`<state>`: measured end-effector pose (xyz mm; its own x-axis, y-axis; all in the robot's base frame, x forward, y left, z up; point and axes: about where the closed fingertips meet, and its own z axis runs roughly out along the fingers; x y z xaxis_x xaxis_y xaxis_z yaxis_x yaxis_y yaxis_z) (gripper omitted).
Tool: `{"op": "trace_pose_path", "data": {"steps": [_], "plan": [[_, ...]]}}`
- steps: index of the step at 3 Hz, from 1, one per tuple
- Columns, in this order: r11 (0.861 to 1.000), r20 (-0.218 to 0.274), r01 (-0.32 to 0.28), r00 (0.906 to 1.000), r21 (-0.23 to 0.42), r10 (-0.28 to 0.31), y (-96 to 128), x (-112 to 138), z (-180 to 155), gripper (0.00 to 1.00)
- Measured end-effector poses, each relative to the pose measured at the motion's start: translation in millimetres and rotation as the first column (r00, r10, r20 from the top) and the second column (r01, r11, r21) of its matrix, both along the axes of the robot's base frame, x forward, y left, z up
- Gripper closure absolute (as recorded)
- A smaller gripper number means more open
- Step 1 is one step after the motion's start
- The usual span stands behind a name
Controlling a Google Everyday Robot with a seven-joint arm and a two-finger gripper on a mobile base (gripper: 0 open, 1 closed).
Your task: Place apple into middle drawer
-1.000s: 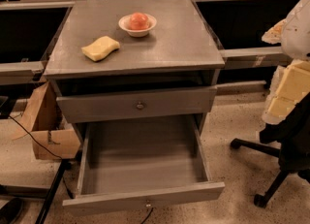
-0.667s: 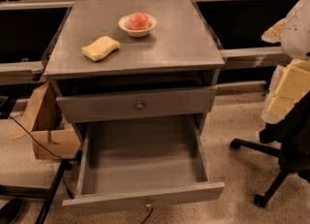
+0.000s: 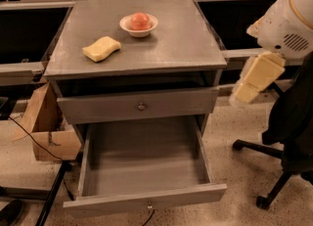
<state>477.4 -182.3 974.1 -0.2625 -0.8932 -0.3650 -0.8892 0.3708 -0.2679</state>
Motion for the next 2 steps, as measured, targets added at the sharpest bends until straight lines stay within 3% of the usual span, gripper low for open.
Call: {"op": "trace_pose_path", "data": {"steps": [1,2], "plan": [[0.991,0.059,0.058,0.9961,0.117,-0.065,33,30,-6,0.0],[0.963,0.13,0.126,0.9785,0.237,-0.16,63,71,2,0.0]]}}
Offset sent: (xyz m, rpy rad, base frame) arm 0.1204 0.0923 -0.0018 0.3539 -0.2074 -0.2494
